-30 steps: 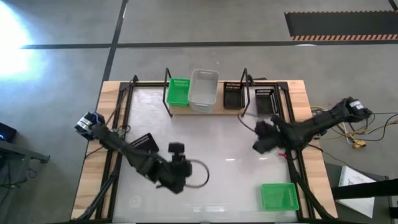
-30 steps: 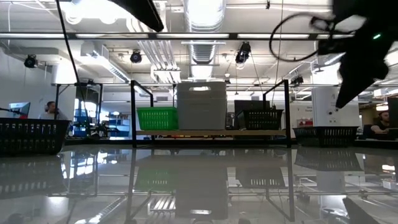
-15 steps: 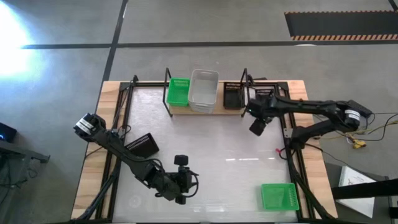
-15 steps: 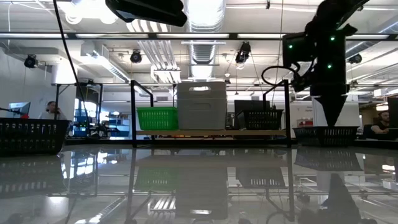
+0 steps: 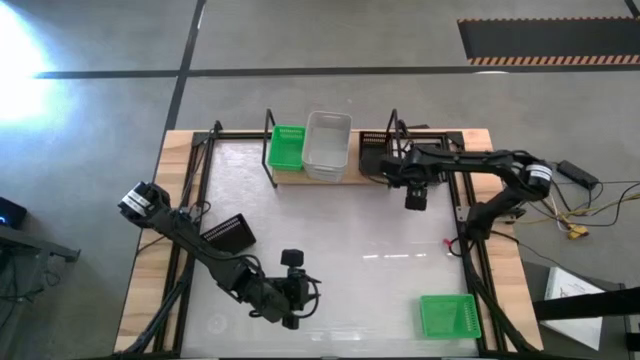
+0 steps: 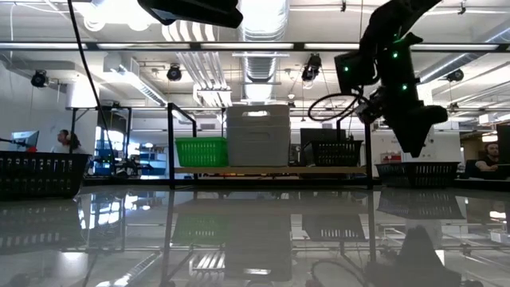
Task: Stack baskets on shelf by color
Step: Stack the top black bin on the black bin on the shelf
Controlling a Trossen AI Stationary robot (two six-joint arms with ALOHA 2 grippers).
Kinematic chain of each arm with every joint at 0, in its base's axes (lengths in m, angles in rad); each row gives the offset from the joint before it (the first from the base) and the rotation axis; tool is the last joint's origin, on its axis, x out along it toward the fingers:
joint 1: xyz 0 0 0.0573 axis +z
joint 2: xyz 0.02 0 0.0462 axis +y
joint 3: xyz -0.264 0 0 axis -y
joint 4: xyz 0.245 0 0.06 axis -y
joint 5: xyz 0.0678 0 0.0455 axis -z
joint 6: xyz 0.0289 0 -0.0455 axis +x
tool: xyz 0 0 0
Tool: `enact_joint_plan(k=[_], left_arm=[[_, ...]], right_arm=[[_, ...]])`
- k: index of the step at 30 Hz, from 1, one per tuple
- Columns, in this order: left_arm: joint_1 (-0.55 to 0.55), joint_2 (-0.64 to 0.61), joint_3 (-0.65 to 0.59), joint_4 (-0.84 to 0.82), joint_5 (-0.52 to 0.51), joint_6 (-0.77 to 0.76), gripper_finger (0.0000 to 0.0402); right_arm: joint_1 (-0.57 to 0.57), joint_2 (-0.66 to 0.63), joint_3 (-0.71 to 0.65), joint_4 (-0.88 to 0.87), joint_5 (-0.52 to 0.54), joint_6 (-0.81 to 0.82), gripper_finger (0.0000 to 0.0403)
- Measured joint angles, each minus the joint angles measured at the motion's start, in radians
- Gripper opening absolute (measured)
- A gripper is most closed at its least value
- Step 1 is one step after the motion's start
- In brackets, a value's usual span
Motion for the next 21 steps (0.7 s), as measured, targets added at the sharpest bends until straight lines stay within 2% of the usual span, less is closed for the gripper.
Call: enact_joint_plan(k=[10,14,17,21], left_arm=[[0.000,0.000,0.000,0.018,0.001,0.000,0.0127],[0.000,0.000,0.000,0.019,0.002,0.000,0.0127],[0.000,0.000,0.000,0.020,0.003,0.000,0.0127],[0.000,0.000,0.000,0.021,0.003,0.000,0.0127]], right_arm=[[-0.065,0.103,-0.057,0.005,0.043,-0.120,0.0173],[-0.080,0.121,-0.058,0.022,0.044,-0.165,0.0160],[-0.080,0.127,-0.058,0.034,0.032,-0.186,0.0134],[-0.080,0.124,-0.058,0.045,0.001,-0.192,0.0066]])
